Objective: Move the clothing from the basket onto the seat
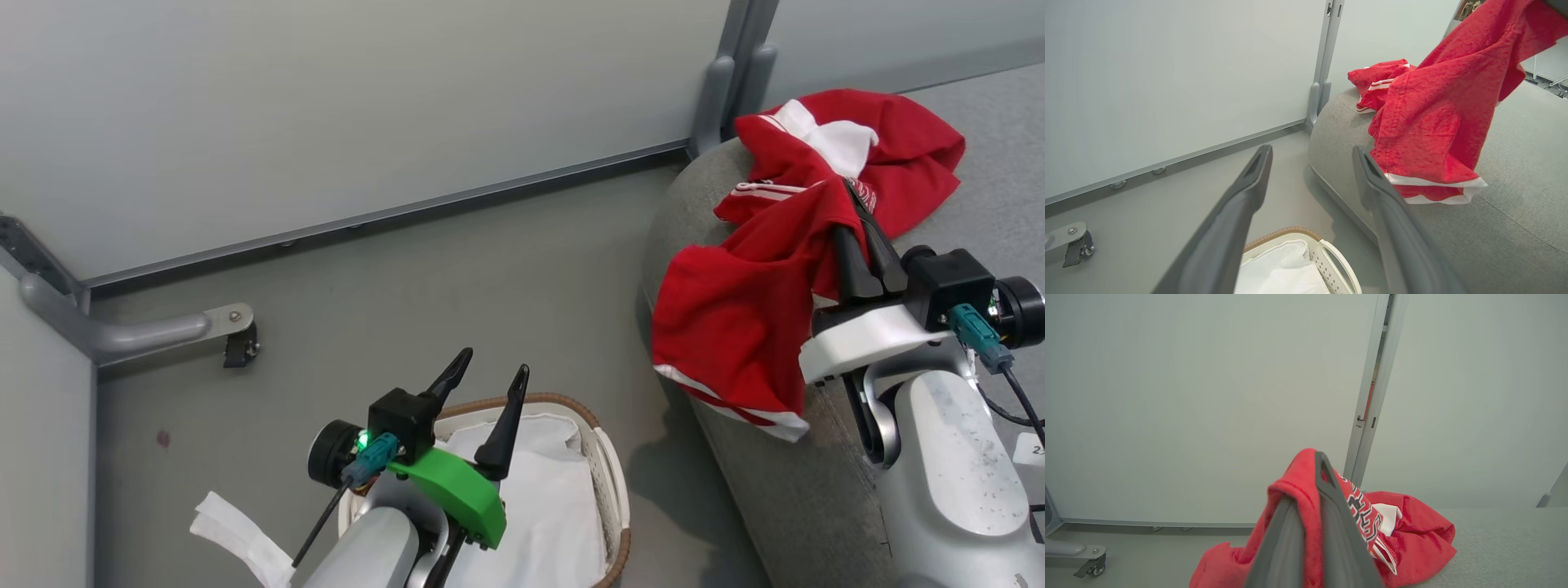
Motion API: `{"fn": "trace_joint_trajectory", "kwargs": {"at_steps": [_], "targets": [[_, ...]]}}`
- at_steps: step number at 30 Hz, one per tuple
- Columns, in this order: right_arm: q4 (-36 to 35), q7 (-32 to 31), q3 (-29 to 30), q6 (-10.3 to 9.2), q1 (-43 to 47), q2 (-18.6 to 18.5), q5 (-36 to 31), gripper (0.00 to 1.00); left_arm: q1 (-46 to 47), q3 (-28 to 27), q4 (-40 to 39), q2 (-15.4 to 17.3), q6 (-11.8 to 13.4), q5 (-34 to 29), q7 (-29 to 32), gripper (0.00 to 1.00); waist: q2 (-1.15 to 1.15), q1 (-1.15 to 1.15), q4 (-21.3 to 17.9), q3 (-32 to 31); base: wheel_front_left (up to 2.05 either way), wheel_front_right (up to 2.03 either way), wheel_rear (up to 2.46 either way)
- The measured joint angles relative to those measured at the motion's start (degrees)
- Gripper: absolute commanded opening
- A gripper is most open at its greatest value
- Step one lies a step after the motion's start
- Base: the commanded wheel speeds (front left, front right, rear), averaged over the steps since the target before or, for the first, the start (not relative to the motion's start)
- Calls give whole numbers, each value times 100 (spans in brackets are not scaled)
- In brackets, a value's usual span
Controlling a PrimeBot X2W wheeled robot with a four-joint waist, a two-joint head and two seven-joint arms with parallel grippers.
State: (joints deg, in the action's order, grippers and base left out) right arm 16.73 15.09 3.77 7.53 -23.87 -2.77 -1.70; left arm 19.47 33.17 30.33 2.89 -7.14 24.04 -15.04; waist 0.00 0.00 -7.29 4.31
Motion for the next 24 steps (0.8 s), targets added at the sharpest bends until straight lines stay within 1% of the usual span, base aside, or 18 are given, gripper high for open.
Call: {"fn": "trace_joint_trajectory", "kwargs": {"at_steps": [8, 12, 16, 20, 24], "targets": [[-193, 0, 183, 0, -37, -4, -114, 0, 27, 179, -154, -10, -18, 55, 0, 100, 0, 0, -516, 140, 0, 0, 0], [-216, 0, 299, 0, -85, -7, -177, 0, 128, 259, -222, -12, -18, 59, -1, 100, 0, 0, -694, 268, 0, 0, 0], [-166, 0, 334, 0, -275, -3, -276, 0, 211, 326, -238, -12, -18, 63, 0, 100, 0, 0, -751, 443, 0, 0, 0], [-215, 0, 504, 0, -732, -49, -438, 0, 365, 366, -309, -14, -18, 64, -1, 100, 0, 0, -732, 632, 0, 0, 0], [-339, 0, 791, 0, -1413, -457, -546, 0, 486, 393, -357, -14, -8, 68, -1, 100, 0, 0, -633, 813, 0, 0, 0]]}}
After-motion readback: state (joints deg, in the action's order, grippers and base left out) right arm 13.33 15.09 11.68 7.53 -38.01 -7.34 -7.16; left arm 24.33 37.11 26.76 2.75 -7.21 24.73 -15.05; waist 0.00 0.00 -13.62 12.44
